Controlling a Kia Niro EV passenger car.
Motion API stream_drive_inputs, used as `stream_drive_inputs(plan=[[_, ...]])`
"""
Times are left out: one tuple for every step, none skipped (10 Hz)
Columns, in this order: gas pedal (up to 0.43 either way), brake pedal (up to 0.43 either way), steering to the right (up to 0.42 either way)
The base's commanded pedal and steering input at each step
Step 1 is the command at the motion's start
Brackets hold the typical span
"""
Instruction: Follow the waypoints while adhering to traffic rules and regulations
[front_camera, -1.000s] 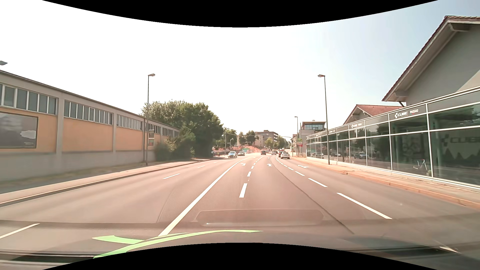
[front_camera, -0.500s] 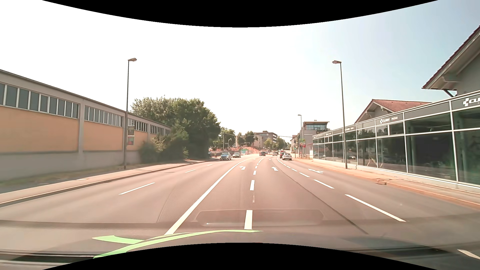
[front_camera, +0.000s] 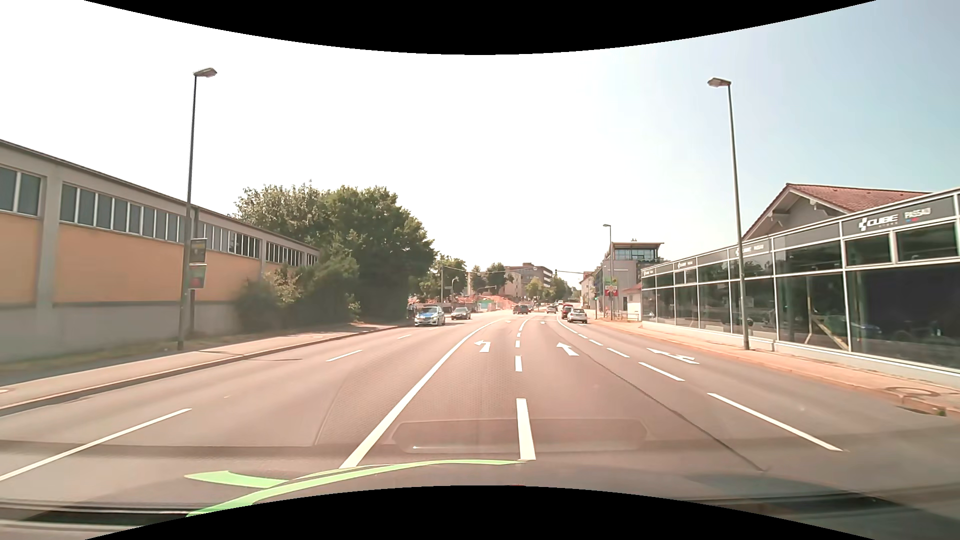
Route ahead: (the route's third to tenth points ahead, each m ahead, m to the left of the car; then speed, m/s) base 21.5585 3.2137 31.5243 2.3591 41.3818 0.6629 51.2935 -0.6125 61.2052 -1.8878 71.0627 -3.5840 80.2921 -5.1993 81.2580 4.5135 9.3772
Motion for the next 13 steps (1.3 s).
stream_drive_inputs(plan=[[0.087,0.000,0.012],[0.087,0.000,0.012],[0.087,0.000,0.014],[0.098,0.000,0.014],[0.098,0.000,0.014],[0.098,0.000,0.016],[0.098,0.000,0.016],[0.098,0.000,0.018],[0.098,0.000,0.018],[0.098,0.000,0.019],[0.098,0.000,0.019],[0.098,0.000,0.019],[0.098,0.000,0.019]])
